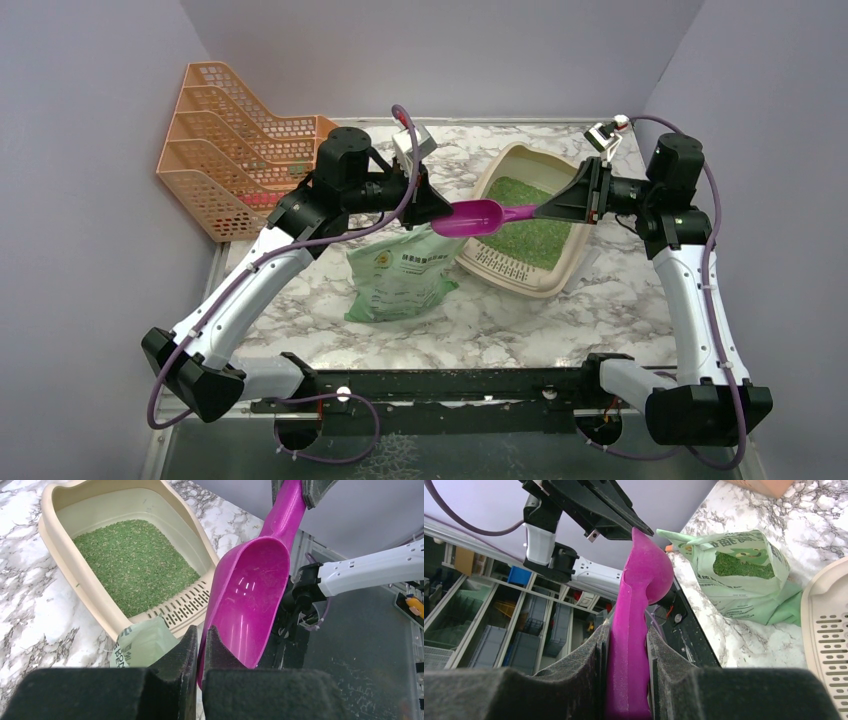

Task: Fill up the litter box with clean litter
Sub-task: Adjust the spatula.

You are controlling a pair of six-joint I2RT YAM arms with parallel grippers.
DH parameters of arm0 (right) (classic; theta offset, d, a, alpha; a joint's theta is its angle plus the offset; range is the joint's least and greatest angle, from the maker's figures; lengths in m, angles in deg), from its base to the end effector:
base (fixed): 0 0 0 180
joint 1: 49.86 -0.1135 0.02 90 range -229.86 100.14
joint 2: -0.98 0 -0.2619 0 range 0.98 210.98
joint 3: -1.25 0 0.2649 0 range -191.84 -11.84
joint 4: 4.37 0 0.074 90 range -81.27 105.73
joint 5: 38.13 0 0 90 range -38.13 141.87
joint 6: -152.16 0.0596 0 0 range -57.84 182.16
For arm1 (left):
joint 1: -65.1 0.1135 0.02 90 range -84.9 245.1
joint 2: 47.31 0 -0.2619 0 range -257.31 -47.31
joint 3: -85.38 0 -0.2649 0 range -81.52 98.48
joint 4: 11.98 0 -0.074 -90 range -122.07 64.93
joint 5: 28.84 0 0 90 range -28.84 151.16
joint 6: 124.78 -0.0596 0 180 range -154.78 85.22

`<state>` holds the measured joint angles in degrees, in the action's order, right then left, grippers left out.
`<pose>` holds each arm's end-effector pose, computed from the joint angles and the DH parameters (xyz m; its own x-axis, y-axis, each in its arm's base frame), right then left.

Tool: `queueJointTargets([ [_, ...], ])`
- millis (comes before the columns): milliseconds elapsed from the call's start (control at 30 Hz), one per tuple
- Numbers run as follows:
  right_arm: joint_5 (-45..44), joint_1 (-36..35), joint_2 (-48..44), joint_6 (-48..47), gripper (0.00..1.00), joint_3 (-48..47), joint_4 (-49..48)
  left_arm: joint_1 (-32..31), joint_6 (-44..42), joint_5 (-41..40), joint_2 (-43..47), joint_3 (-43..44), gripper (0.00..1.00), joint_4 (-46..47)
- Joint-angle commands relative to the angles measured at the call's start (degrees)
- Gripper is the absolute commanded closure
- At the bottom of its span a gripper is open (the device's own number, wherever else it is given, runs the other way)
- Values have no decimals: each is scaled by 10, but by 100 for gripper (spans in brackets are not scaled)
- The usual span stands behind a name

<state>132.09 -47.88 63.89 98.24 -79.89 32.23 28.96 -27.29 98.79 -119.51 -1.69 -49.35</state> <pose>0.2341 0.0507 0.4030 -0.8015 0.1278 -0.5841 -0.5652 0.1569 0.8099 0.2239 -0.2086 0.4219 -0.3517 0.1290 -0.9272 0.9013 0.3141 -0.2982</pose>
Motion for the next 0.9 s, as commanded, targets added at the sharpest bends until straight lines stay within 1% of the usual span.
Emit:
queueJointTargets([
  [0, 7, -16, -4, -7, 79, 2, -32, -18, 22, -17, 5, -4, 100, 54],
  [200, 5, -19, -2, -3, 75, 1, -32, -21, 15, -18, 8, -5, 100, 58],
  [300, 5, -19, 0, 0, 75, 0, -35, -26, 8, -20, 9, -5, 100, 58],
  [400, 5, -19, 1, 1, 69, 0, -34, -31, 3, -38, 13, -7, 100, 61],
  [667, 2, -34, 2, 5, 68, 1, -35, -43, -13, -74, 26, -19, 100, 77],
  [700, 2, -34, 3, 5, 70, 1, -36, -44, -16, -77, 27, -20, 100, 78],
  [800, -15, -36, 2, -1, 93, -4, -32, -48, -22, -80, 28, -23, 100, 79],
  [833, -26, -36, 3, -9, 98, -10, -22, -48, -23, -84, 30, -24, 100, 79],
  [867, -46, -36, 7, -24, 99, -21, -2, -48, -24, -90, 33, -26, 90, 77],
])
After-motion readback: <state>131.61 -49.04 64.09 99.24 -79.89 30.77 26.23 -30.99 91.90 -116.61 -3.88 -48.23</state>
